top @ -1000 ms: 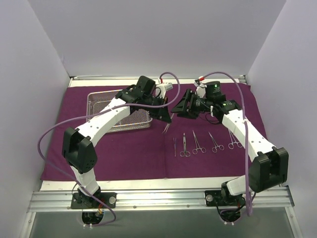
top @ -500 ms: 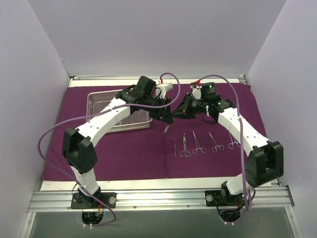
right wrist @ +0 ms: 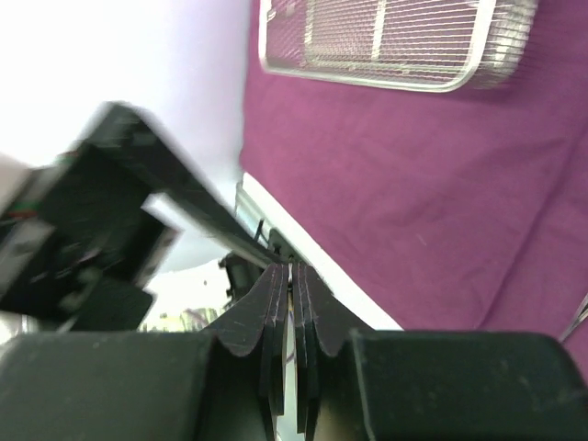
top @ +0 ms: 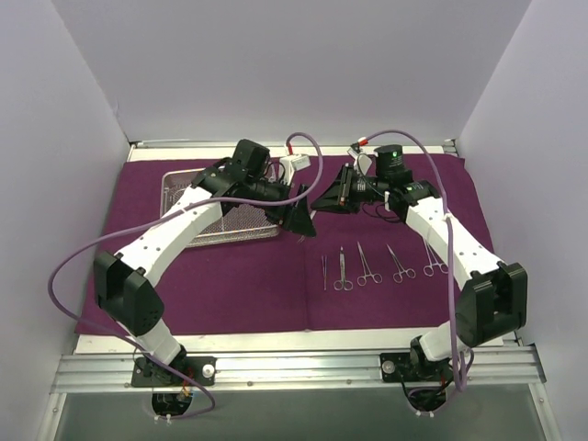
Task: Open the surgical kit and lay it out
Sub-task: Place the medical item in the surgical kit.
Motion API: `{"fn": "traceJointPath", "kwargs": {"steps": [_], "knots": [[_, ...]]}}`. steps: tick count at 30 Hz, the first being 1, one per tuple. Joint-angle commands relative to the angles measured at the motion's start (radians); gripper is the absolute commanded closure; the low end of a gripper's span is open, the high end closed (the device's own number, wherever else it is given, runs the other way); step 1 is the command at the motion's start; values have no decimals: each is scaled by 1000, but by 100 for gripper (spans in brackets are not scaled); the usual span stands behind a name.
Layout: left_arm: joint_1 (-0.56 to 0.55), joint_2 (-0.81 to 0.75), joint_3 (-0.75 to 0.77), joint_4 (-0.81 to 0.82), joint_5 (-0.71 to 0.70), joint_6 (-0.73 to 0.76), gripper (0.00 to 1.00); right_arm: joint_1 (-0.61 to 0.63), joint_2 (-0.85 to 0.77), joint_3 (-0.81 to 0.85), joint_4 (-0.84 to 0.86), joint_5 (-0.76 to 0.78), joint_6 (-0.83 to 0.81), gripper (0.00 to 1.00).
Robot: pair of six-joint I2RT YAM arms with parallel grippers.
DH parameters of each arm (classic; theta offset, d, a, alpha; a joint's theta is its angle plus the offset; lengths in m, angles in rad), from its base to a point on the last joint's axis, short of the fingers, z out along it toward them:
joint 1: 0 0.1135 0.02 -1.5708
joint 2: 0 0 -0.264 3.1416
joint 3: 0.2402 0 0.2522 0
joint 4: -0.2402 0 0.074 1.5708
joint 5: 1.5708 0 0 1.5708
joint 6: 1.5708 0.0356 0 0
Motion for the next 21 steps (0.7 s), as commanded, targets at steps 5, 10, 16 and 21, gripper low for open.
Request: {"fn": "traceJointPath", "kwargs": {"steps": [5, 10, 16, 21], "knots": [[8, -50, -77, 53, 216, 21, 12, -2, -60, 12, 69, -143, -75, 100], [5, -54, -150, 154, 289, -63, 29, -4, -88, -9, 80, -138, -81, 100], [15, -64, -194, 168, 332, -105, 92, -4, -108, 4, 78, -126, -80, 100], [38, -92, -241, 225, 302, -184, 98, -11, -117, 82, -131, -1, -292, 60]]}}
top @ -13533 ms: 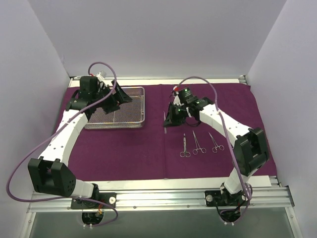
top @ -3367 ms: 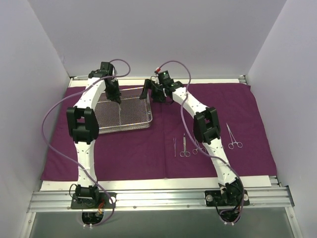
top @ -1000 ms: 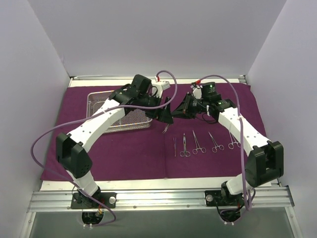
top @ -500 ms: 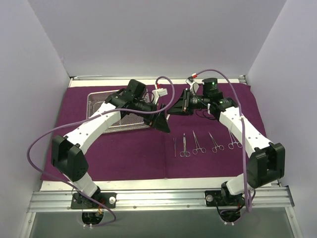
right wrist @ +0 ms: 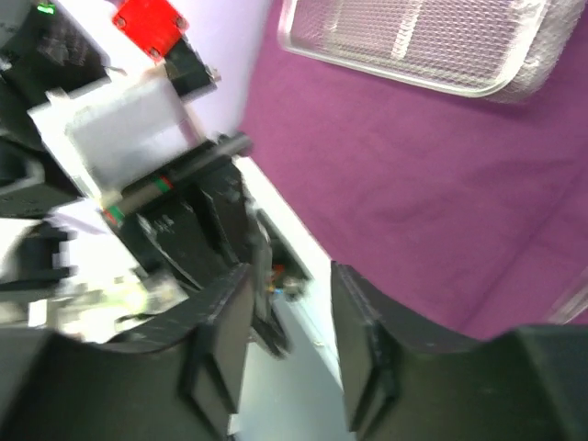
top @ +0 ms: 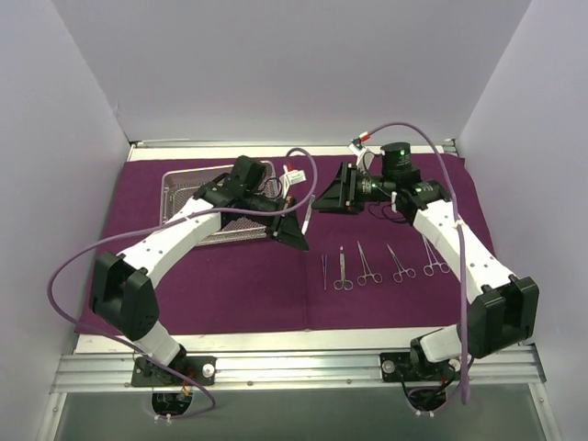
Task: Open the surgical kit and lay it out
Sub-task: Place the medical item in the surgical kit.
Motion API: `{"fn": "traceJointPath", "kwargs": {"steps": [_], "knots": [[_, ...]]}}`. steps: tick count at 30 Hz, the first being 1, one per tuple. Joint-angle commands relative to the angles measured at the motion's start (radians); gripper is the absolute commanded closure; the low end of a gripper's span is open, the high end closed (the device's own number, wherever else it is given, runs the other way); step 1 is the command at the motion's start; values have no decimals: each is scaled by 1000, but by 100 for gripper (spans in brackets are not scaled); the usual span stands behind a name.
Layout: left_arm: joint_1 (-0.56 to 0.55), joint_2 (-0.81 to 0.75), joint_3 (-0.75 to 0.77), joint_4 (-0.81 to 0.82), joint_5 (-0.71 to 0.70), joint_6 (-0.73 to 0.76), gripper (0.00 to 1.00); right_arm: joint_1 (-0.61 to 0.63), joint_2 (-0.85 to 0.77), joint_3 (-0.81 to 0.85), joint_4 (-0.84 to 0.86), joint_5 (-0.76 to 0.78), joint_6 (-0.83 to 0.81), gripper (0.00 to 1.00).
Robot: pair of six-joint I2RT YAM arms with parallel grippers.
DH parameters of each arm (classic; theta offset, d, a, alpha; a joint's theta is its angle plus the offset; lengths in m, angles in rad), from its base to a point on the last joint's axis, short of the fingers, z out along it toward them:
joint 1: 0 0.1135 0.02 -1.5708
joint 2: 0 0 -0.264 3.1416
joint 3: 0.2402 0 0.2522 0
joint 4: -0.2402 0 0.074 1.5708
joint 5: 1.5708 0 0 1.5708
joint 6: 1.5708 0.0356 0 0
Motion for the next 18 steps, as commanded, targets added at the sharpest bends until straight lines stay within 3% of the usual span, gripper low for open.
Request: {"fn": "traceJointPath", "kwargs": {"steps": [1, 4, 6, 8, 14, 18], "knots": [[27, -73, -48, 117, 8, -121, 98, -10, -46, 103, -252, 126, -236, 58], [30, -110, -137, 222, 9, -242, 98, 6, -64, 163, -382, 388, -448, 49], [33, -136, -210, 309, 27, -311, 98, 26, -121, 131, -372, 461, -572, 44], [30, -156, -268, 403, 70, -449, 98, 79, -216, 91, -313, 504, -691, 44], [27, -214, -454, 807, 172, -823, 98, 397, -470, -116, -152, 671, -1209, 44], [4, -217, -536, 1074, 179, -1011, 98, 480, -454, -124, -164, 690, -1399, 52]]}}
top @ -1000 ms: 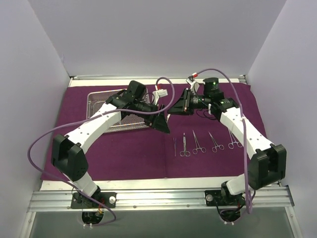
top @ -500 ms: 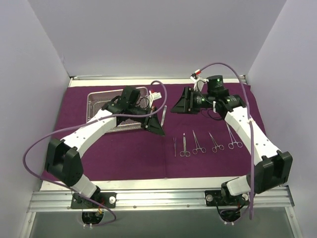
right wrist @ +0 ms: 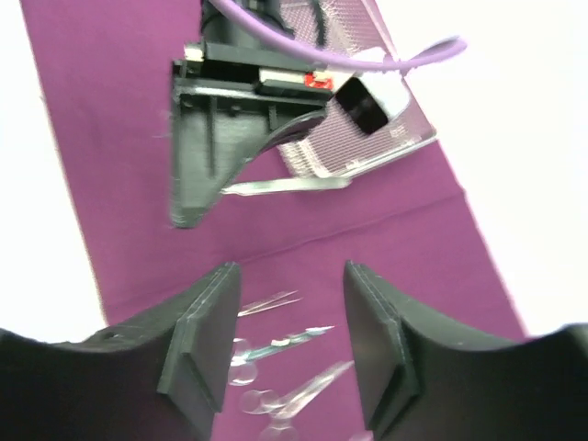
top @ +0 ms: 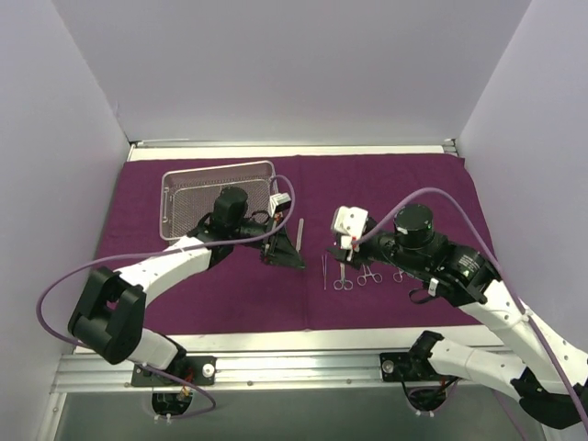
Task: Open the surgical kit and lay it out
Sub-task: Place the medical item in the surgical kit.
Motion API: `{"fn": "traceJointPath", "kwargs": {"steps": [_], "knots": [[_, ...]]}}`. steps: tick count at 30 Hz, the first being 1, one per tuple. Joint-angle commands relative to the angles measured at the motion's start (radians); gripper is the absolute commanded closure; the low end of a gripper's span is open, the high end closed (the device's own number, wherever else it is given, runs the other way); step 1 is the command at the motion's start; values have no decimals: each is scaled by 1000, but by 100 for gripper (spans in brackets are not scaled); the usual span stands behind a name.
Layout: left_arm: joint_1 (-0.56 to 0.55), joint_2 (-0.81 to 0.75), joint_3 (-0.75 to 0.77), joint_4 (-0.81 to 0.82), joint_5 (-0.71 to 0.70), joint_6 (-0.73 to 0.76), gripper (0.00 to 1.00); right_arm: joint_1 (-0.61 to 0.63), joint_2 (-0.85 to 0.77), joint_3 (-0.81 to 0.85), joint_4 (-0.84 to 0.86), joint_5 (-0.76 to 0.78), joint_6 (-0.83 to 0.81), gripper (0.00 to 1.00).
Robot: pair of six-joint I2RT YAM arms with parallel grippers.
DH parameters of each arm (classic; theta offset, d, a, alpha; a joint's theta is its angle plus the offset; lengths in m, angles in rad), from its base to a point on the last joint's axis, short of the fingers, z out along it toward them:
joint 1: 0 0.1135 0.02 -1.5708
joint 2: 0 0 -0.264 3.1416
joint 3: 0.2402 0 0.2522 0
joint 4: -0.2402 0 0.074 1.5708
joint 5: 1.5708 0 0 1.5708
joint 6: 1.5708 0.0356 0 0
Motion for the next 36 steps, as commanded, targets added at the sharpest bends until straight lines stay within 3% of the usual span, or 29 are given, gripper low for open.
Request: {"fn": "traceJointPath", "kwargs": {"steps": [1, 4, 10, 24, 36], "knots": [[-18, -51, -44, 375, 60, -266, 98, 33, 57, 24, 6, 92, -321, 56], [-26, -54, -91, 444, 67, -329, 98, 62, 114, 41, -4, 103, -414, 61], [-40, -74, -124, 533, 82, -369, 98, 105, 148, 0, 45, 157, -607, 57], [-75, -53, -130, 661, 83, -455, 98, 174, 170, -25, 76, 163, -747, 57], [-87, -27, -118, 710, 82, -491, 98, 208, 148, -69, 93, 166, -794, 80]]}}
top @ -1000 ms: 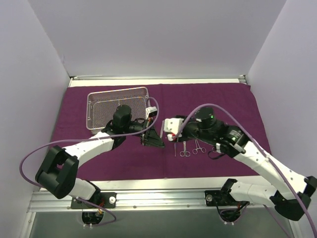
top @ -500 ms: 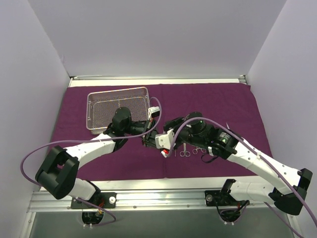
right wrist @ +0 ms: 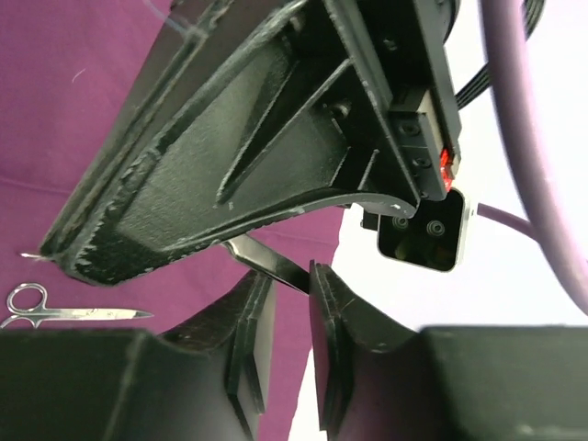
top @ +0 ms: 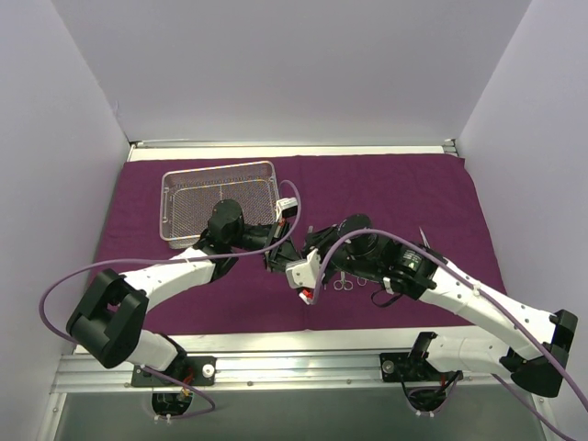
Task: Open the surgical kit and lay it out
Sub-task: Place the medical item in the surgical kit.
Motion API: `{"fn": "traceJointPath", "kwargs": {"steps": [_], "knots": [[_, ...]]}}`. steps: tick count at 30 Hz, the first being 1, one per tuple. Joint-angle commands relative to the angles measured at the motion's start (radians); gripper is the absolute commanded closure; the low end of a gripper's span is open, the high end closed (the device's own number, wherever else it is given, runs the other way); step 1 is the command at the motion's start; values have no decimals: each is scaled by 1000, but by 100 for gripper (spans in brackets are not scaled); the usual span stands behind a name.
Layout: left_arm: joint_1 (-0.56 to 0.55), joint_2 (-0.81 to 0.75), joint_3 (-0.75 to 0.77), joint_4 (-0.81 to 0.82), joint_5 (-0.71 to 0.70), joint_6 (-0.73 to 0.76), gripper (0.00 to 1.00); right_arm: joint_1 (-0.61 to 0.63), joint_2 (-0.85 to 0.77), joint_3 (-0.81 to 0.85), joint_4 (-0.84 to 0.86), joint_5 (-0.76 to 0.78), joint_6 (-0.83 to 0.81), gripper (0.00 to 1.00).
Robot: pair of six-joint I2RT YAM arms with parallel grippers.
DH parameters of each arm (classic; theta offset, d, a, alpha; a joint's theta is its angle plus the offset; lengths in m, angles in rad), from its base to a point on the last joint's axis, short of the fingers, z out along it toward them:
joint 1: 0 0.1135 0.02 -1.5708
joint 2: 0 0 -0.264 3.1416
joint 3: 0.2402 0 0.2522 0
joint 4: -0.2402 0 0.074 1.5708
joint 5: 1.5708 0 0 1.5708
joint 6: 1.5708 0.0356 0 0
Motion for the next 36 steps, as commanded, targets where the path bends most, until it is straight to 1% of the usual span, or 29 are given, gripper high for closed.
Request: {"fn": "traceJointPath", "kwargs": {"steps": [1, 3, 4, 5, 8, 9, 10, 11, 12, 13, 14, 15, 18, 20, 21, 22, 23, 24, 26, 27, 28, 29, 30, 31, 32, 33, 34, 35, 36], "knots": [[-8, -1, 15, 99, 11, -9, 98, 13, -18, -18, 27, 2, -24, 83], [-8, 7, 15, 121, 9, -19, 98, 13, -22, -31, 44, 11, -24, 84], [-8, 8, 16, 122, 11, -25, 97, 13, -25, -34, 52, 11, -15, 96], [-8, 14, 15, 143, 9, -31, 95, 13, -24, -34, 57, 11, -5, 100], [-8, 39, 7, 231, 6, -91, 80, 13, 1, -11, 35, 9, 20, 100], [-4, 48, 4, 249, 6, -114, 64, 13, 7, 3, 18, 8, 25, 100], [-1, 62, 1, 272, 1, -131, 60, 13, 13, 9, 17, 2, 32, 100], [4, 71, -10, 358, 0, -158, 56, 11, 13, 9, 15, -8, 45, 100], [12, 83, -16, 419, -3, -192, 41, 8, 10, 8, 8, -12, 46, 100], [37, 105, -24, 481, -9, -271, 32, 7, 2, 0, 3, -17, 46, 100], [53, 114, -40, 590, -20, -304, 24, 3, -1, -3, -2, -21, 60, 100], [73, 125, -45, 640, -20, -333, 5, 2, -5, -9, -9, -28, 72, 100], [153, 143, -57, 730, -6, -391, 6, -10, -16, -27, -23, -43, 140, 100], [221, 143, -60, 725, 15, -385, 6, -29, -19, -35, -38, -58, 189, 100], [246, 142, -67, 699, 20, -343, 6, -33, -19, -38, -45, -67, 248, 100], [272, 131, -70, 643, 17, -318, 6, -42, -19, -43, -42, -81, 294, 100], [329, 126, -71, 610, 15, -294, 6, -65, -18, -53, -36, -89, 343, 100], [355, 119, -68, 564, 2, -223, 6, -78, -12, -57, -40, -101, 438, 100], [395, 82, -50, 361, -21, -121, 6, -133, -1, -63, -5, -110, 576, 100], [413, 48, -6, 241, -44, 46, 6, -157, 17, -64, 4, -123, 718, 100], [415, 31, 34, -85, -55, 158, 6, -179, 30, -60, 7, -165, 783, 100], [415, 18, 83, -275, -75, 297, 6, -209, 46, -55, 18, -170, 851, 100], [418, 7, 137, -480, -107, 574, 6, -222, 91, -40, 18, -160, 924, 100], [420, 4, 257, -839, -193, 692, 6, -236, 115, -28, 17, -147, 1059, 100], [421, 10, 316, -979, -245, 801, 6, -251, 146, -14, -2, -153, 1119, 100], [423, 33, 373, -1111, -300, 967, 6, -283, 207, 17, -11, -159, 1181, 100], [423, 43, 462, -1286, -349, 1021, 6, -299, 238, 31, -17, -160, 1318, 100], [423, 51, 491, -1341, -417, 1065, 6, -311, 270, 46, -44, -155, 1376, 100], [423, 62, 515, -1382, -442, 1119, 6, -331, 327, 58, -52, -149, 1435, 100]]}}
